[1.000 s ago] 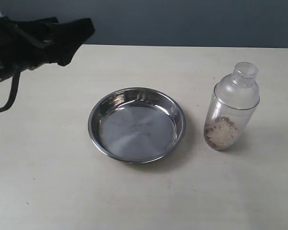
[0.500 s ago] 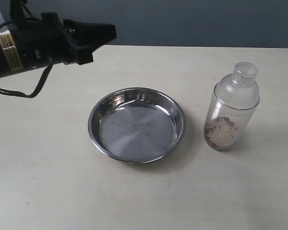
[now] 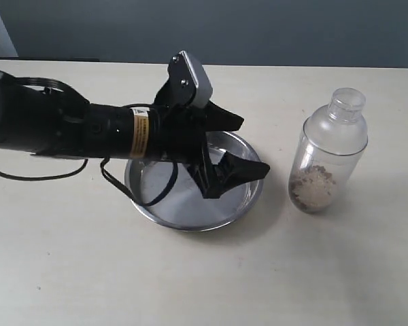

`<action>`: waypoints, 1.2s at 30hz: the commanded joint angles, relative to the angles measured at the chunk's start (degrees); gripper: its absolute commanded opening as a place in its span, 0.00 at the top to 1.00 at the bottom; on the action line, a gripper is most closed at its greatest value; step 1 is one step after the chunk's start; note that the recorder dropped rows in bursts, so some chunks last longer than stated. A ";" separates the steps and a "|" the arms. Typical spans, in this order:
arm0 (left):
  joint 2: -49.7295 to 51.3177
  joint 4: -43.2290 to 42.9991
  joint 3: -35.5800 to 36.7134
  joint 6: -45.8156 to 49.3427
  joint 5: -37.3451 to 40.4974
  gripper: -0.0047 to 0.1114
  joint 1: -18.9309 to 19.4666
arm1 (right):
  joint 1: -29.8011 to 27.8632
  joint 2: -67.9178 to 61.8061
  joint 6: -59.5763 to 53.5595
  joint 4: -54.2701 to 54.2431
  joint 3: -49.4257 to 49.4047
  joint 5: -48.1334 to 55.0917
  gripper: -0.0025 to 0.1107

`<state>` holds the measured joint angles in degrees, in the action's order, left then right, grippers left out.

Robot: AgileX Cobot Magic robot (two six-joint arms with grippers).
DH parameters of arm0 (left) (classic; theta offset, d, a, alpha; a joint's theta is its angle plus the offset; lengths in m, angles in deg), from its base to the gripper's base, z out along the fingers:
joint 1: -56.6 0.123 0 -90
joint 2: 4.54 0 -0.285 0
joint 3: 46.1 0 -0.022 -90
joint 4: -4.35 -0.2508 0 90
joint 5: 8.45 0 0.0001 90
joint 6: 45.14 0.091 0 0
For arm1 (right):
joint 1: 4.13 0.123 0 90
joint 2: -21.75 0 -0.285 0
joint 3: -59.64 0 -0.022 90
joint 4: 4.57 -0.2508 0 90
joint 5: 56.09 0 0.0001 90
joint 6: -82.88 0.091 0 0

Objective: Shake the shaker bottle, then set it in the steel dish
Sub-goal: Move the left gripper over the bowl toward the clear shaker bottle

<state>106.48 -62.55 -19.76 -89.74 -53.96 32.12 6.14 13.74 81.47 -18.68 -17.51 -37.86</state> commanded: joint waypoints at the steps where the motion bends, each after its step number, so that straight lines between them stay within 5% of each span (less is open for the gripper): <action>1: 3.37 10.61 -0.75 3.95 -6.04 0.21 -0.39 | 0.07 0.22 -0.08 0.04 -0.07 -0.57 0.98; 11: 17.62 26.29 -1.22 25.56 -23.41 0.21 -6.36 | 0.07 0.22 -0.08 0.04 -0.07 -0.57 0.98; 36: 25.73 32.73 -9.49 25.13 -20.44 0.20 -9.34 | 0.07 0.22 -0.08 0.04 -0.07 -0.57 0.98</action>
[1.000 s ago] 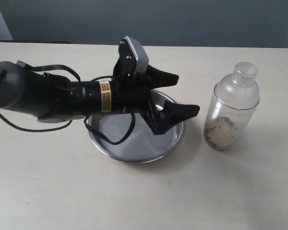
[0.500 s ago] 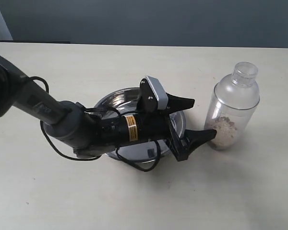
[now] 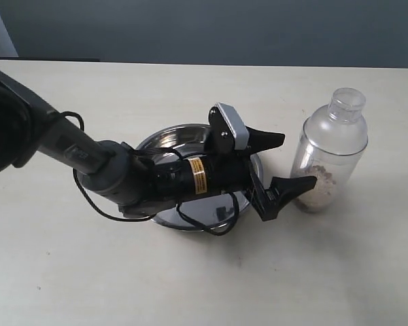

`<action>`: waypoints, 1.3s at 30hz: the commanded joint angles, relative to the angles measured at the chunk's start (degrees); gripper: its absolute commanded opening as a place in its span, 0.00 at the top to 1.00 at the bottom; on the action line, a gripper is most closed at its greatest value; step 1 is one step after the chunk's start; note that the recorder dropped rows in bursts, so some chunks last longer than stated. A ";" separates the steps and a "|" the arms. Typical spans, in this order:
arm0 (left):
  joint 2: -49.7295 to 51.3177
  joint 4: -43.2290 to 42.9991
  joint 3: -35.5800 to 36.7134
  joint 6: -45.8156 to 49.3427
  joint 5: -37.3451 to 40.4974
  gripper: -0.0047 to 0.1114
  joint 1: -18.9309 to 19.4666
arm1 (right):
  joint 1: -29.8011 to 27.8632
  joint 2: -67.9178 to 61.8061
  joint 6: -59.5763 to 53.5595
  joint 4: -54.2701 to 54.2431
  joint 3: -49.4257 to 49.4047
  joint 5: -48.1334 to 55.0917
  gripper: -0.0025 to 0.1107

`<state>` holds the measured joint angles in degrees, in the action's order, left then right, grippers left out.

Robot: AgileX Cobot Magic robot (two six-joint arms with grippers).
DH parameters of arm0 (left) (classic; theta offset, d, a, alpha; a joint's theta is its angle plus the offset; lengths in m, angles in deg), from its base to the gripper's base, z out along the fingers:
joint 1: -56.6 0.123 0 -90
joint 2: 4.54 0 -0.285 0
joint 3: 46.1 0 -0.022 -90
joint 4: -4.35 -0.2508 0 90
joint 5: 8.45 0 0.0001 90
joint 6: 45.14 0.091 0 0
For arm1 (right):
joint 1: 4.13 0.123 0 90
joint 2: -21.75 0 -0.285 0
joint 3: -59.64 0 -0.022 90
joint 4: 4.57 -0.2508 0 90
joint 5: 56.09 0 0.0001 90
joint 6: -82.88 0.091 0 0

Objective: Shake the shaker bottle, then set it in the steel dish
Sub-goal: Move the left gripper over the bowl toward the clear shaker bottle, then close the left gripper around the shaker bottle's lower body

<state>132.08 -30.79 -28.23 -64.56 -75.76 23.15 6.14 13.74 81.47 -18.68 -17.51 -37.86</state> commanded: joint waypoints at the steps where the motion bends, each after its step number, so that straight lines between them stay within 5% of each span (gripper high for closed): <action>1: 0.13 0.96 -1.32 -0.05 1.37 0.19 -0.37 | 0.07 0.22 -0.08 0.04 -0.07 -0.57 0.98; 15: 0.44 7.06 -4.94 0.16 8.01 0.12 -5.52 | 0.07 0.22 -0.08 0.04 -0.07 -0.57 0.98; 31: 5.76 8.11 -7.66 0.20 1.74 0.12 -5.56 | 0.07 0.22 -0.08 0.04 -0.07 -0.57 0.98; 39: 5.76 7.29 -11.93 -0.04 7.44 0.12 -5.56 | 0.07 0.22 -0.08 0.04 -0.07 -0.57 0.98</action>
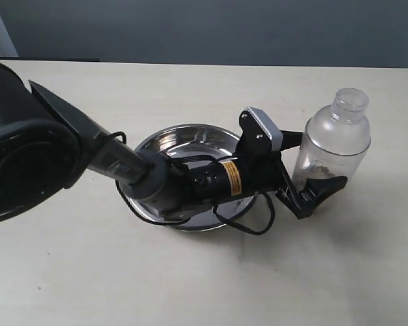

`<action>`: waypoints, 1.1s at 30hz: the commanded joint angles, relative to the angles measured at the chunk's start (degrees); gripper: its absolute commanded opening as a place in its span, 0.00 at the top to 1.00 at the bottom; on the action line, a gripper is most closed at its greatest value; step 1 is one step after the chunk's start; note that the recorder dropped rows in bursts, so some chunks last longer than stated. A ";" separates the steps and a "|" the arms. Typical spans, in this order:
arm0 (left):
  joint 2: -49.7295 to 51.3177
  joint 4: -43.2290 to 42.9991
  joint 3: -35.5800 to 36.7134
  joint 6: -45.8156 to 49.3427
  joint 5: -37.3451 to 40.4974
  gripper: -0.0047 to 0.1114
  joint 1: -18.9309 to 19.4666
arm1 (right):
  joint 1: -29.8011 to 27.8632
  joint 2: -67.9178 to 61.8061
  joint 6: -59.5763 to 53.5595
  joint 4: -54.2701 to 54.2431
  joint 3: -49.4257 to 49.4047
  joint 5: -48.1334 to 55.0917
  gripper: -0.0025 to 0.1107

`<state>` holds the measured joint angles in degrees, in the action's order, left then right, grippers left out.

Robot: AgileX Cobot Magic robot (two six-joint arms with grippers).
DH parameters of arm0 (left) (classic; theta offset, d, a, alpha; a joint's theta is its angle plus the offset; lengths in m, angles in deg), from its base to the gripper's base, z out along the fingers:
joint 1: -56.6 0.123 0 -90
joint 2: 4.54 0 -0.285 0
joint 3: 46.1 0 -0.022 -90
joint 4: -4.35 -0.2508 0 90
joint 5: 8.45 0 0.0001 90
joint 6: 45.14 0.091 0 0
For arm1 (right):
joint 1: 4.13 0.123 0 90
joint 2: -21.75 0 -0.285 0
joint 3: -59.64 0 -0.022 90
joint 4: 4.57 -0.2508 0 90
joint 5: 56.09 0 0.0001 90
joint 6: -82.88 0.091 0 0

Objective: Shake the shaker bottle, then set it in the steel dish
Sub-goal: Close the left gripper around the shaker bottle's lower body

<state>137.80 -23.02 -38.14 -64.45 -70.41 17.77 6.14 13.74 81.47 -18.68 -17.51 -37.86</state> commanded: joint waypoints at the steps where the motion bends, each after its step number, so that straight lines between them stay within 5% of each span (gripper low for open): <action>1: 0.03 -0.59 -2.47 -0.15 2.23 0.12 -0.18 | 0.07 0.22 -0.08 0.04 -0.07 -0.57 0.98; 33: 5.46 1.29 -11.59 0.50 7.18 0.14 -2.13 | 0.07 0.22 -0.08 0.04 -0.07 -0.57 0.98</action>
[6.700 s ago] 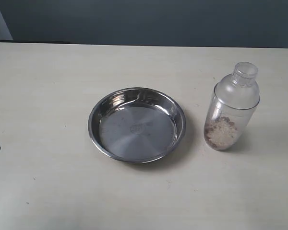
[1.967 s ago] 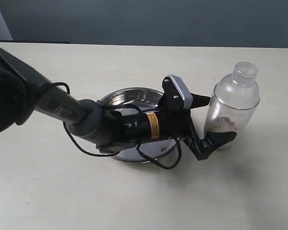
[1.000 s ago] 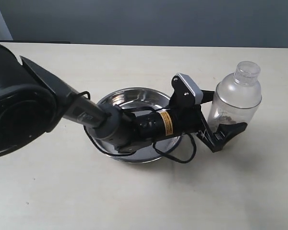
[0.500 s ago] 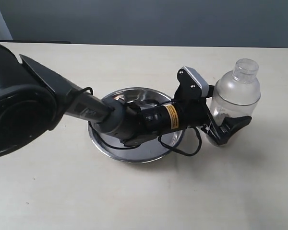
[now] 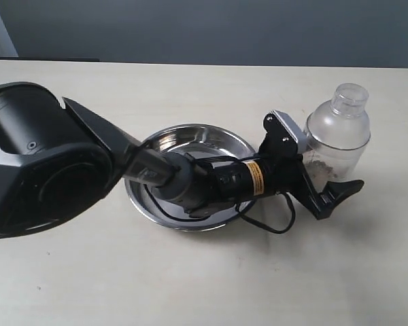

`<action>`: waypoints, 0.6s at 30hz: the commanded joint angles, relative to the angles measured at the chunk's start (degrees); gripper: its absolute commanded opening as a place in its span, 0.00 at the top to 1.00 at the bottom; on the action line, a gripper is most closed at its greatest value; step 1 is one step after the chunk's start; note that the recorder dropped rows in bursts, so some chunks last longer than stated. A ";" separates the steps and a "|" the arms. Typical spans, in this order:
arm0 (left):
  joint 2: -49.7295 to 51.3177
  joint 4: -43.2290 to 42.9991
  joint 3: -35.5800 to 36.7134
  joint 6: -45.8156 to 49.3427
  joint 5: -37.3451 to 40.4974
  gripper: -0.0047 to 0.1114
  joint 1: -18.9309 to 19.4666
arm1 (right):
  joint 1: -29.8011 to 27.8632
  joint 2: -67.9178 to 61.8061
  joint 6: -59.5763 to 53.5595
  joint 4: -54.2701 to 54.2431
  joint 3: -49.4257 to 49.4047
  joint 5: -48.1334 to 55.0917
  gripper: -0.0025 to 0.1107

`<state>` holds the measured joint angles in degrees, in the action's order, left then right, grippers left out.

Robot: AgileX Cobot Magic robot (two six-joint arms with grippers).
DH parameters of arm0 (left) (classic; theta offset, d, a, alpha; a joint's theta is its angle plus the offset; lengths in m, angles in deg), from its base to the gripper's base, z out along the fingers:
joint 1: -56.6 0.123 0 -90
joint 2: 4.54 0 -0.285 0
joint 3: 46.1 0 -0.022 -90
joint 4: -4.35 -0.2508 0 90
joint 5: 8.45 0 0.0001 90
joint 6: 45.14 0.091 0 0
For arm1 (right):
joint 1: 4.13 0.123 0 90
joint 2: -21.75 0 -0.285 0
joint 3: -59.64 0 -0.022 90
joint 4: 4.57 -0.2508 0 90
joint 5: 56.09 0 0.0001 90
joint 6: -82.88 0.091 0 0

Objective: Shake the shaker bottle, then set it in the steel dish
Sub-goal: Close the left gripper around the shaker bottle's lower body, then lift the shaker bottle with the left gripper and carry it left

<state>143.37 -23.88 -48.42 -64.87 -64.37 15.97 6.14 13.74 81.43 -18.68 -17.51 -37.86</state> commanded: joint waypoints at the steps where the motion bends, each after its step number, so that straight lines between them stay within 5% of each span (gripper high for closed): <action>1: -0.10 2.61 -1.64 0.93 2.49 0.14 -0.45 | 0.07 0.22 -0.05 0.04 -0.07 -0.57 0.98; 10: -0.10 6.89 -3.52 0.93 6.35 0.22 -0.59 | 0.07 0.22 -0.05 0.04 -0.07 -0.57 0.98; 13: -0.10 6.79 -3.94 0.93 6.71 0.43 -0.59 | 0.07 0.22 -0.05 0.04 -0.07 -0.57 0.98; 16: -0.10 6.65 -3.94 0.29 7.50 0.74 -0.59 | 0.07 0.22 -0.05 0.04 -0.07 -0.57 0.98; 17: -0.10 6.33 -3.94 -0.33 8.48 0.96 -0.59 | 0.07 0.22 -0.05 0.04 -0.07 -0.57 0.98; 18: -0.10 6.33 -3.94 -1.26 8.89 0.94 -0.59 | 0.07 0.22 -0.05 0.04 -0.07 -0.57 0.98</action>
<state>143.45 -18.01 -52.18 -64.38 -56.79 15.74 6.14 13.74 81.43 -18.68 -17.51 -37.86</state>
